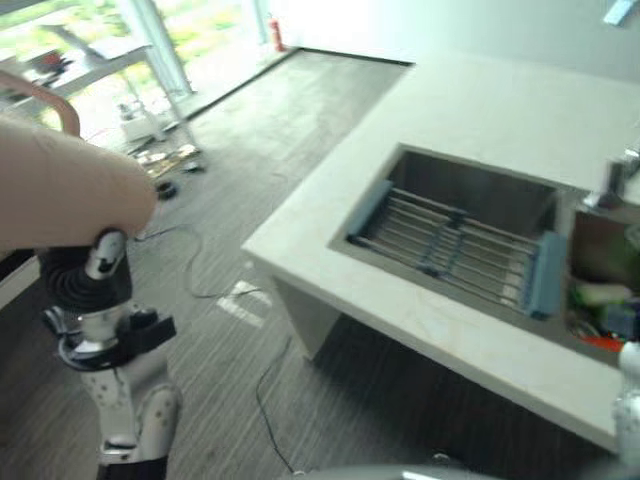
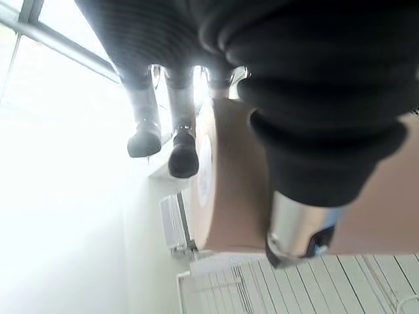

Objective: Place the dishes in the dishwasher.

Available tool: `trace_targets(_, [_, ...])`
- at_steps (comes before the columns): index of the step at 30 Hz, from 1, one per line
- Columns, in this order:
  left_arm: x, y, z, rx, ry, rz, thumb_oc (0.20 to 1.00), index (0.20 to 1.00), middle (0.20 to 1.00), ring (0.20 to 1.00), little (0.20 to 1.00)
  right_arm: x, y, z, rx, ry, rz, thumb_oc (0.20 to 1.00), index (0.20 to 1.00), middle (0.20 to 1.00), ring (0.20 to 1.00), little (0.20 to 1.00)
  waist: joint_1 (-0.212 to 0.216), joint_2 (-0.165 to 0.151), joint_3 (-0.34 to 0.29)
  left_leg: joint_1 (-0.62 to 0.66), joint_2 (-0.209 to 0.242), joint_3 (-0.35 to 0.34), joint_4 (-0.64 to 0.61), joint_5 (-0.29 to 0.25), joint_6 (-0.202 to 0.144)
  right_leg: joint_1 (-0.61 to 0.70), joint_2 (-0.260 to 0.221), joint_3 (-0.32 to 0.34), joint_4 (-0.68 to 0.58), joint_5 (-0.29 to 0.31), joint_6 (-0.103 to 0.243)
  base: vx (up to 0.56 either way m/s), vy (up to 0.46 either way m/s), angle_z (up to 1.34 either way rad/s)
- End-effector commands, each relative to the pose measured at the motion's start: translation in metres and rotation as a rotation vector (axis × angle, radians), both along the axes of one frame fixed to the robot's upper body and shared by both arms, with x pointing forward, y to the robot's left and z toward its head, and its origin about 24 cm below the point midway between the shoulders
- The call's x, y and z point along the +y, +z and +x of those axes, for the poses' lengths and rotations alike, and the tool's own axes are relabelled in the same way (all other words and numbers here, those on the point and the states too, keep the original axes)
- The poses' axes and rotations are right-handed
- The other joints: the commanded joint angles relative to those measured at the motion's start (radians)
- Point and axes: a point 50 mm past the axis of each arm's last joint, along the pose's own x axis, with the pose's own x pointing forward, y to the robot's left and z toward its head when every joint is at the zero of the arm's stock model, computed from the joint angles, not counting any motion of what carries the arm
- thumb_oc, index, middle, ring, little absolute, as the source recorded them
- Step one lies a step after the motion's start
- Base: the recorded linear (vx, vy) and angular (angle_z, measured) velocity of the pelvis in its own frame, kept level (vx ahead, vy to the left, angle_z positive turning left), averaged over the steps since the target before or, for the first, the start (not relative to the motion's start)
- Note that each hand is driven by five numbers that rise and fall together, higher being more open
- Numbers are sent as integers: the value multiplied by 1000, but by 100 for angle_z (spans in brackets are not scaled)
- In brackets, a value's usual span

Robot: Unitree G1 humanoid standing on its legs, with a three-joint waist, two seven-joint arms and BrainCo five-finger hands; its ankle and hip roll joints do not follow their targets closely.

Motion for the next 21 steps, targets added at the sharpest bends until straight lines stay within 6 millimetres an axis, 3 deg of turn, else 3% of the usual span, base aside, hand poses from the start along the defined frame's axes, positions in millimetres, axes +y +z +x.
trace_targets(1, [0, 32, -8, -128, -2, 94, 200, 200, 200, 200, 200, 7, 14, -1, -100, 20, -38, 1000, 1000, 1000, 1000, 1000, -19, 3, 21, 97, 69, -84, -49, -152, -90, 27, 118, -10, -211, 73, -16, -63, 469, 39])
trace_targets(2, [-2, 33, -6, -122, -5, 93, 200, 200, 200, 200, 200, 9, 13, 0, -98, 19, -33, 1000, 1000, 1000, 1000, 1000, -21, 4, 18, 91, 65, -98, -49, -151, -85, 20, 117, 1, -201, 62, -19, -86, 430, 50])
trace_targets(3, [-7, 33, 1, -113, -35, 101, 200, 200, 200, 200, 200, 9, 12, -1, -96, -1, -24, 1000, 1000, 1000, 1000, 1000, -34, -2, 12, 58, 52, -145, -49, -129, -70, -1, 142, 68, -200, 37, -48, -46, 288, 88])
trace_targets(4, [-9, 33, 3, -110, -42, 102, 200, 200, 200, 200, 200, 9, 11, -1, -95, -5, -26, 1000, 1000, 1000, 1000, 1000, -41, -2, 7, 48, 49, -169, -49, -127, -65, -6, 157, 106, -198, 23, -52, 31, 317, 131])
trace_targets(5, [-14, 31, 8, -102, -103, 108, 200, 200, 200, 200, 200, 4, 8, -6, -81, -58, -38, 1000, 1000, 1000, 1000, 1000, -66, -6, -6, 22, 35, -254, -49, -122, -46, -12, 224, 257, -166, -32, -70, 108, 230, 165])
trace_targets(7, [-17, 28, 12, -94, -147, 100, 200, 200, 200, 200, 200, -1, 6, -8, -64, -94, -50, 1000, 1000, 1000, 1000, 1000, -89, -14, -10, 5, 18, -302, -49, -106, -28, -26, 305, 366, -96, -77, -84, 115, 218, 199])
trace_targets(8, [-21, 26, 13, -93, -182, 91, 200, 200, 200, 200, 200, -6, 6, -10, -57, -113, -49, 1000, 1000, 1000, 1000, 1000, -100, -24, -12, -3, -1, -347, -49, -94, -14, -19, 388, 445, -52, -128, -95, 117, 202, 195])
trace_targets(10, [-25, 24, 7, -103, -190, 90, 200, 200, 200, 200, 200, -11, 9, -17, -54, -98, -54, 1000, 1000, 1000, 1000, 1000, -99, -41, -13, -17, -26, -395, -49, -73, -6, 10, 483, 511, -59, -170, -126, 96, 146, 210])
trace_targets(13, [-26, 23, 10, -81, -213, 74, 200, 200, 200, 200, 200, -7, 7, -16, -42, -86, -52, 1000, 1000, 1000, 1000, 1000, -95, -49, -7, -17, -38, -413, -49, -70, -5, 20, 505, 515, -83, -156, -129, 78, -45, 104])
trace_targets(18, [-24, 16, 7, -30, -218, 79, 200, 200, 200, 200, 200, -1, 4, -10, -18, -55, -13, 1000, 1000, 1000, 1000, 1000, -55, -42, -12, -17, -28, -460, -49, -61, -13, 63, 524, 485, -132, -210, -152, 128, -157, 55])
trace_targets(21, [-22, 13, 0, 2, -196, 93, 200, 200, 200, 200, 200, 7, 2, -1, 36, -27, -39, 1000, 1000, 1000, 1000, 1000, -18, -31, -17, -12, -5, -446, -49, -49, -39, 116, 525, 448, -215, -227, -169, 144, -116, 54])
